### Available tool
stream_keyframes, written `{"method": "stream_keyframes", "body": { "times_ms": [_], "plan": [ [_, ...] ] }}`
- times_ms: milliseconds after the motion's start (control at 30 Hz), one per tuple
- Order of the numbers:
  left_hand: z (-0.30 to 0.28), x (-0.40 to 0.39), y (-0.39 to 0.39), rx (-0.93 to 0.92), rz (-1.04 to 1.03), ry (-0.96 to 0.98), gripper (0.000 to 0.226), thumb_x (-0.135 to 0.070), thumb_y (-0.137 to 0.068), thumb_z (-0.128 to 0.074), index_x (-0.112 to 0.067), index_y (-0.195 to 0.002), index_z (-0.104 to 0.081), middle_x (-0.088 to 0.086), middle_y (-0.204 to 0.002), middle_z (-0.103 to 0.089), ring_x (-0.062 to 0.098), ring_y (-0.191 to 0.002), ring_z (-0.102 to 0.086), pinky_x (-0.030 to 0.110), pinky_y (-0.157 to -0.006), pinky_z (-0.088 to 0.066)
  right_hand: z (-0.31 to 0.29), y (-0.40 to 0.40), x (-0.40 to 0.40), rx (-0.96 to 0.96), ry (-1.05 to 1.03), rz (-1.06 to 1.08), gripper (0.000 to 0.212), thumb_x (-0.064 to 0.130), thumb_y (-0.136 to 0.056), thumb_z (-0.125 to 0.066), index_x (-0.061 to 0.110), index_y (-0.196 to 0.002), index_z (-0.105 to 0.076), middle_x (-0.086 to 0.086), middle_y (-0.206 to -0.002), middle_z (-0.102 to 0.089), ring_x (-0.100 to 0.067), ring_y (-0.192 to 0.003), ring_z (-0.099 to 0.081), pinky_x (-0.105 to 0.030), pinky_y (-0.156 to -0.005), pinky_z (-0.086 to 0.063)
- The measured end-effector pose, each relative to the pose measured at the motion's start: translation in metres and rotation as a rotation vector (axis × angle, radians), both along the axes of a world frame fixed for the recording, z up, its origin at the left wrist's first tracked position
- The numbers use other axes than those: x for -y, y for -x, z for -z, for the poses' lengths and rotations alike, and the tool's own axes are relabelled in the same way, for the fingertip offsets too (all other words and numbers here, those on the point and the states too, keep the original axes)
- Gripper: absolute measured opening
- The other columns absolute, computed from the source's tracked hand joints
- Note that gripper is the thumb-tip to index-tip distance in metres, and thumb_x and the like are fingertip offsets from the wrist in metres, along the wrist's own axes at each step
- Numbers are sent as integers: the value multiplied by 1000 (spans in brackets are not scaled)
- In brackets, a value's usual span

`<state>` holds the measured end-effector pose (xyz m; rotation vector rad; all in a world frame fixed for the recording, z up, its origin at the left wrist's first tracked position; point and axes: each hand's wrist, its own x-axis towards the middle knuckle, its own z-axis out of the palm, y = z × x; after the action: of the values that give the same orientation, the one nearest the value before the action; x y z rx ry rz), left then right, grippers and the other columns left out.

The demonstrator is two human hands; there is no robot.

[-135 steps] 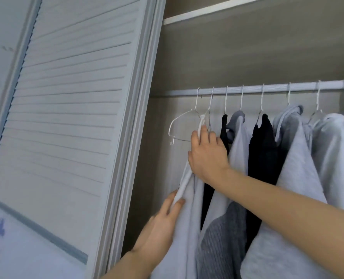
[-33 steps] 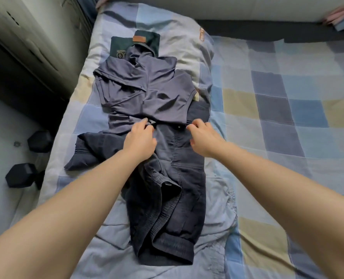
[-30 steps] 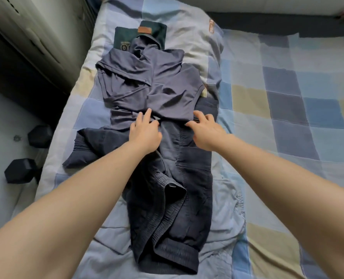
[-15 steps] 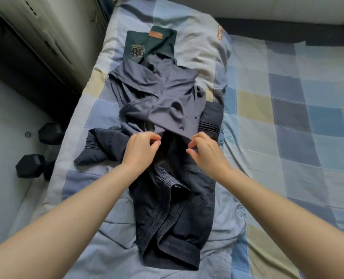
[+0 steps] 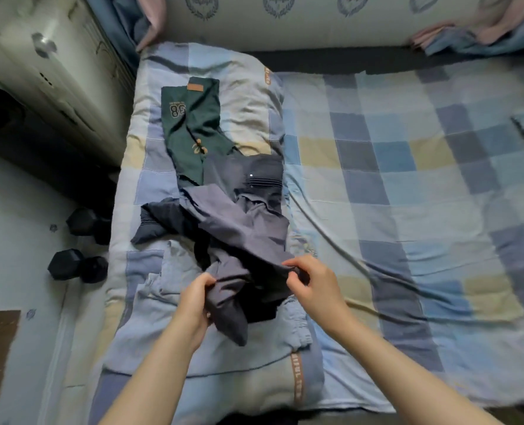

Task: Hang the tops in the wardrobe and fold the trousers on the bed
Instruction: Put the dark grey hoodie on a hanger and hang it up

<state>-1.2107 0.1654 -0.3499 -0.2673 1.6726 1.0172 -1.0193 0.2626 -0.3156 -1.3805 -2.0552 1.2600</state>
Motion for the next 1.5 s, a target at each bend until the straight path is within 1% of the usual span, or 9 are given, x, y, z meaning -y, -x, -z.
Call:
{"method": "stream_keyframes", "body": {
  "times_ms": [267,333,500,633,867,1000,1167,1400,1500],
  "plan": [
    [-75,42,-58,229,575,146,85,-82,-84,-27,-14,-111,-69,3,-76,-66,18,-56,-54,30,-64,-38,-125,-39,89,-188,297,19,24,0,-90,-53,17,-90,-70,5,-88,-69,-2,-83,-61,-12,-77,-43],
    [-87,43,-65,252,666,146,87,-85,-81,-27,-16,-108,-73,1,-92,-68,20,-74,-60,35,-73,-42,-145,-43,108,-201,384,7,23,5,-92,-52,18,-90,-70,7,-81,-67,-1,-75,-59,-15,-73,-43],
    [-115,37,-76,196,679,63,45,-45,-77,-73,-11,-106,-68,7,-87,-66,24,-81,-61,37,-70,-46,-190,-56,146,-236,482,5,22,2,-95,-47,10,-93,-68,29,-70,-62,13,-70,-55,-6,-68,-38],
    [-136,35,-94,192,670,41,19,2,-91,-51,0,-107,-61,17,-75,-58,26,-63,-50,33,-57,-40,-210,-64,177,-298,476,153,20,2,-96,-48,7,-98,-67,29,-85,-67,15,-83,-57,-5,-76,-40],
    [-205,48,-139,336,849,-109,45,-15,-101,-35,-3,-68,-64,12,-53,-63,20,-44,-62,22,-46,-51,-212,-84,243,-330,432,391,13,16,-91,-59,16,-99,-70,6,-85,-65,2,-80,-56,-16,-78,-44],
    [-250,58,-168,318,1069,-255,34,-22,-97,-49,6,-100,-69,20,-96,-62,29,-81,-61,34,-74,-49,-210,-110,283,-258,463,423,12,23,-89,-62,26,-99,-67,8,-94,-65,0,-89,-59,-16,-81,-44],
    [-298,87,-219,270,1379,-442,19,-7,-98,-47,-1,-93,-64,22,-95,-54,32,-88,-49,38,-74,-41,-224,-174,319,-221,248,873,8,13,-93,-58,17,-96,-64,-4,-85,-64,-9,-72,-58,-24,-71,-46],
    [-358,163,-339,149,1986,-596,32,-12,-99,-49,-16,-75,-70,1,-74,-65,12,-74,-61,26,-76,-47,-277,-284,379,-141,-74,1042,71,34,-80,-71,56,-133,-29,25,-122,-37,0,-110,-46,-19,-91,-44],
    [-383,200,-392,239,2142,-635,38,-6,-96,-48,-22,-69,-68,0,-71,-62,10,-70,-57,20,-69,-45,-294,-330,419,34,-129,884,78,15,-75,-76,41,-137,-37,8,-135,-36,-10,-121,-37,-32,-108,-33]
  ]
}}
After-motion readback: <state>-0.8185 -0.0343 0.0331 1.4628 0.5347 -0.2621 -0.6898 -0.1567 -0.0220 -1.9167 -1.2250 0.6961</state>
